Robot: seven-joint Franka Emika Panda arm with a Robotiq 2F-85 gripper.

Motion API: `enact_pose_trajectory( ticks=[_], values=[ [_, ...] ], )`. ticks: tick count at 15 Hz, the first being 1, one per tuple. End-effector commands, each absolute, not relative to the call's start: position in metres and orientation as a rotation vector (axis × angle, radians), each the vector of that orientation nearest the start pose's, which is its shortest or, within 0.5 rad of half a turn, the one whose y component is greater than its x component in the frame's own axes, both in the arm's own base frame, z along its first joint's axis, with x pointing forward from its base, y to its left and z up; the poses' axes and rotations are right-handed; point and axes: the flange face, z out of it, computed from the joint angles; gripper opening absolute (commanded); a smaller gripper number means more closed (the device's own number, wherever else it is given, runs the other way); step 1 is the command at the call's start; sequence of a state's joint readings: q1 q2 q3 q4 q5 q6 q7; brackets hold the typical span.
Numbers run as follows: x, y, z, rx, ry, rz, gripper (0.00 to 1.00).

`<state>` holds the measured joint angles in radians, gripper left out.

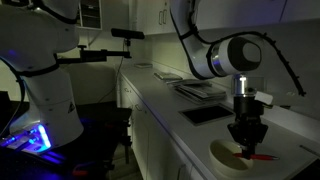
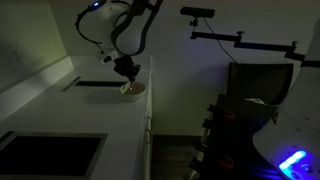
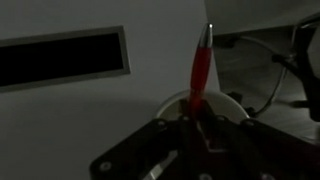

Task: Take the pen out of the bowl

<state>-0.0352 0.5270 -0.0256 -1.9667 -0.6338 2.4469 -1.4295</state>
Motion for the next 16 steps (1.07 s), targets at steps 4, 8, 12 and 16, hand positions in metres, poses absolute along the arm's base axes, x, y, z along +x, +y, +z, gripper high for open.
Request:
enact_pose_trajectory(
  ticks=[4, 8, 12, 16],
  values=[
    [0.608, -0.019, 0.238, 1.545, 2.388, -0.361, 0.04],
    [0.618, 0.029, 0.230, 1.317, 2.594, -0.220, 0.04],
    [0.616, 0.085, 0.219, 1.047, 2.781, -0.097, 0.04],
    [0.608, 0.122, 0.192, 0.793, 2.997, -0.014, 0.04]
  ],
)
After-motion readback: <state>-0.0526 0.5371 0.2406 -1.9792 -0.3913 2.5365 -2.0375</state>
